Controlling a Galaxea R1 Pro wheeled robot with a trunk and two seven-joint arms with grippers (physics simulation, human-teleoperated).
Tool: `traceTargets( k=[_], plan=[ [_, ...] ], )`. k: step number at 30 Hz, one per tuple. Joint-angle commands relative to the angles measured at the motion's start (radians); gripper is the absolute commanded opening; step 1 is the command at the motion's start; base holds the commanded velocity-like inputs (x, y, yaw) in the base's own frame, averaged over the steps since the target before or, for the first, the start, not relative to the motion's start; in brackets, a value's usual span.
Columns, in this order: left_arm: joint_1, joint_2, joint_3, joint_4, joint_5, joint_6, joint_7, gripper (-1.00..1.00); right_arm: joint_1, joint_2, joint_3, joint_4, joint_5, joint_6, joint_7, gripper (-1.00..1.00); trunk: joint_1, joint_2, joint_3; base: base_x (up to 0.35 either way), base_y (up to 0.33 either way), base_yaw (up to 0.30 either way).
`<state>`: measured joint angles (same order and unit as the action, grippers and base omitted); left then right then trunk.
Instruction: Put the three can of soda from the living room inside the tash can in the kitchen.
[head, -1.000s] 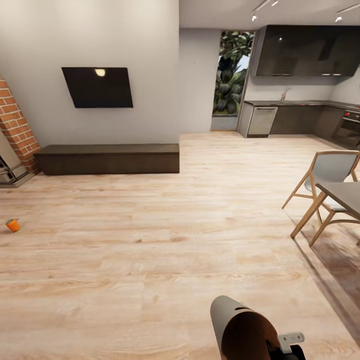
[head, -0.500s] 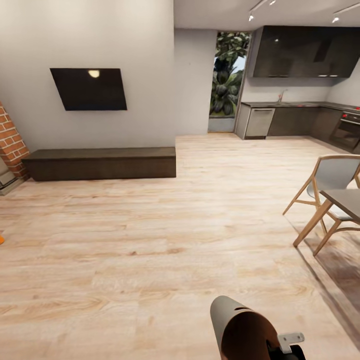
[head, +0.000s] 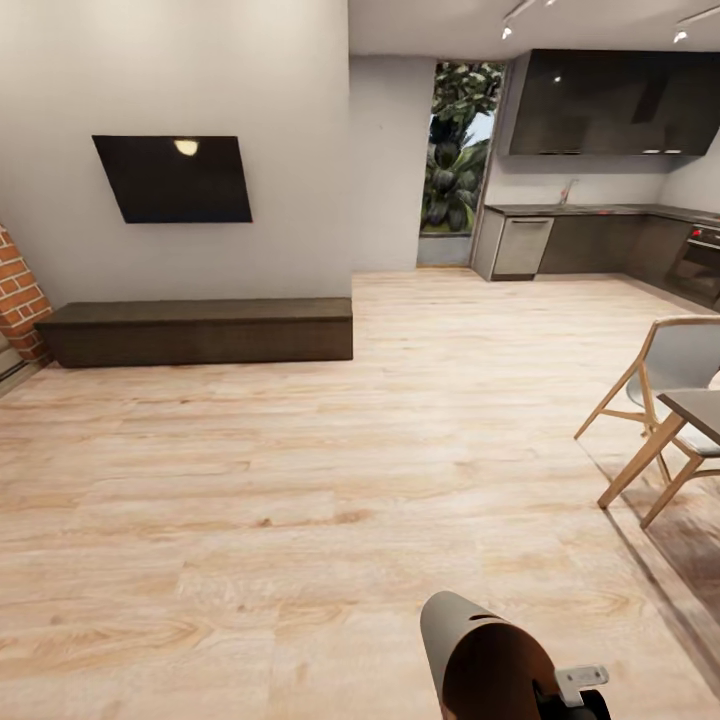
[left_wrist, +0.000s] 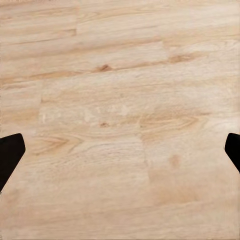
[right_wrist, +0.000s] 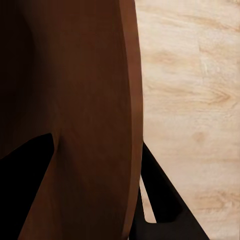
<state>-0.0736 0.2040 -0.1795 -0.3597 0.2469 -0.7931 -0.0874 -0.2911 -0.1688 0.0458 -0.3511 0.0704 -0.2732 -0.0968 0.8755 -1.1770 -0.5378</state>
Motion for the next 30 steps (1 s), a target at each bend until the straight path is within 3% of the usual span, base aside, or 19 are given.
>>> traceTargets(
  k=[1, 16, 30],
  plan=[
    [0.000, 0.000, 0.000, 0.000, 0.000, 0.000, 0.000, 1.00, 0.000, 0.000, -0.001, -0.002, 0.003, 0.000, 0.000, -1.00, 0.000, 0.000, 0.000, 0.201, 0.184, 0.000],
    [0.000, 0.000, 0.000, -0.009, 0.001, 0.000, 0.000, 1.00, 0.000, 0.000, 0.000, -0.002, 0.003, 0.000, 0.000, -1.00, 0.000, 0.000, 0.000, 0.188, 0.174, 0.017],
    [0.000, 0.000, 0.000, -0.012, 0.001, 0.000, 0.000, 1.00, 0.000, 0.000, 0.000, -0.001, 0.003, 0.000, 0.000, -1.00, 0.000, 0.000, 0.000, 0.018, 0.007, 0.205]
  ],
)
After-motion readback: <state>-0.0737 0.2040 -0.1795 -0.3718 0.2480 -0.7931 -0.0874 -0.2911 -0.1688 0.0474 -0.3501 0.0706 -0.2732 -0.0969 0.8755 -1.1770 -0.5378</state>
